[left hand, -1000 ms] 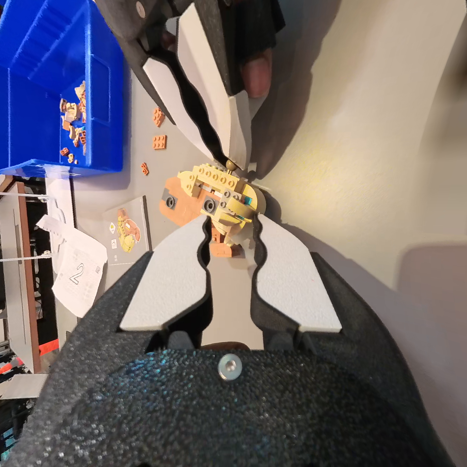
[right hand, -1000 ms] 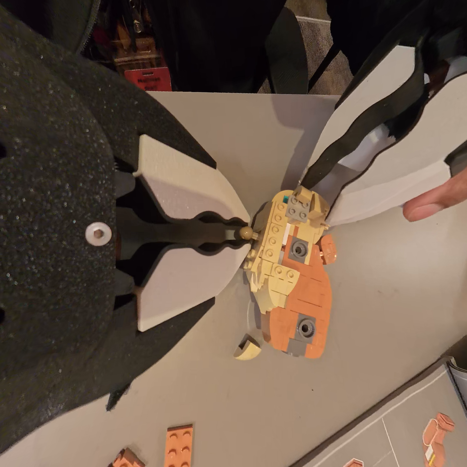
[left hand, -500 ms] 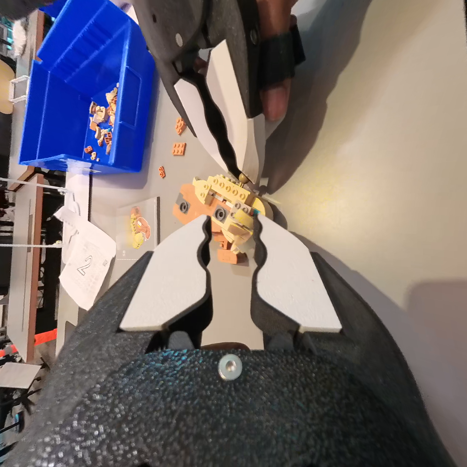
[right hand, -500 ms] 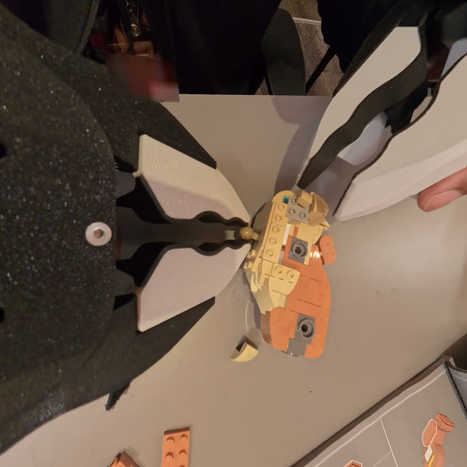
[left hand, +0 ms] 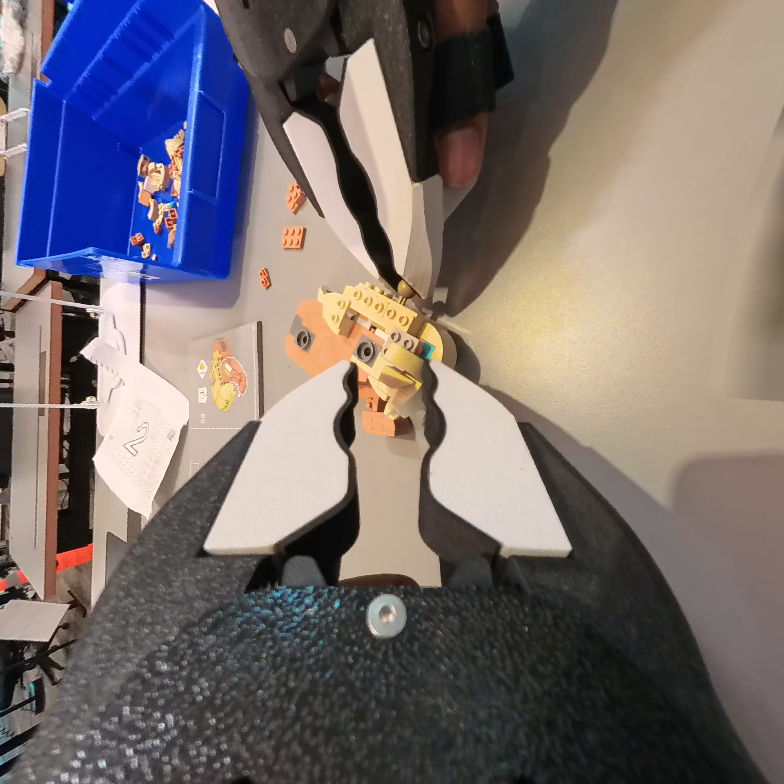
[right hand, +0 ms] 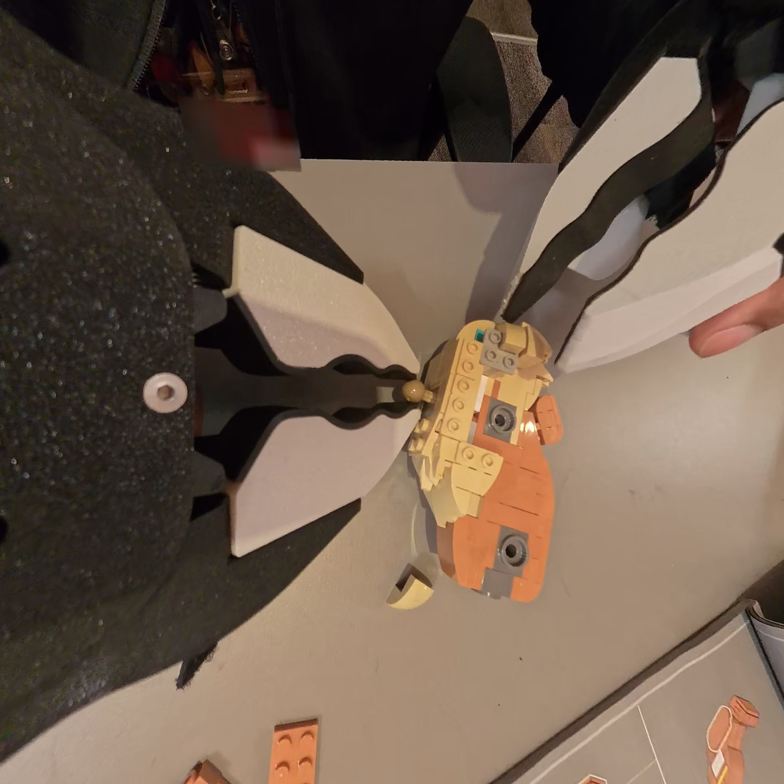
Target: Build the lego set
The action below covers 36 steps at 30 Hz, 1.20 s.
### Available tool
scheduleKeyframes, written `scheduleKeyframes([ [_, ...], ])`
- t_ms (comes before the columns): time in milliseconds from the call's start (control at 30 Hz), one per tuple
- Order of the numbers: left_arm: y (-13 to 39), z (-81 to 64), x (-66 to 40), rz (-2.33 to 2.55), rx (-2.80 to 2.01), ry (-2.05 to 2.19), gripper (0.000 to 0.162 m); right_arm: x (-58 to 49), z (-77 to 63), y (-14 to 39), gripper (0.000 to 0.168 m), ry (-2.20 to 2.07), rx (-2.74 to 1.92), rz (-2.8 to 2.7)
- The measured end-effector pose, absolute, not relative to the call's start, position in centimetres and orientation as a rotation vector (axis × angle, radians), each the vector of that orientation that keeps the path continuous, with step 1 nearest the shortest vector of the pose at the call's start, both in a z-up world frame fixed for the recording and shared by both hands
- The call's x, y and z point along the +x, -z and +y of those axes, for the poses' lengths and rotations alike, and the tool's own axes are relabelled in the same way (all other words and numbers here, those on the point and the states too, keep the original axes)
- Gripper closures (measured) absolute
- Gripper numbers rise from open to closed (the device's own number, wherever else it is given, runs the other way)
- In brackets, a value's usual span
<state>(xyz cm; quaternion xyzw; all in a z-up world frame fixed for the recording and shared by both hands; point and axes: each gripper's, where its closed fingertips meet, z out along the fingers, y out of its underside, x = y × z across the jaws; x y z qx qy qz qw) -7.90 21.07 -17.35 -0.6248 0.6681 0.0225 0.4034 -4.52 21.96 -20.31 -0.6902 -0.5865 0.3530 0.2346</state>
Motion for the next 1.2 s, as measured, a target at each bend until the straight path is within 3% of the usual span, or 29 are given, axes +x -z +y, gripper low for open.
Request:
scheduleKeyframes([
  [1000,17.9,20.1,-7.3,1.869,-1.421,-0.175,0.137,-4.7,21.8,20.3,0.159,-1.002,-1.897,-1.599],
  [1200,16.9,20.4,-7.8,1.748,-1.365,-0.168,0.130,-4.8,21.9,20.1,0.158,-1.024,-1.900,-1.586],
])
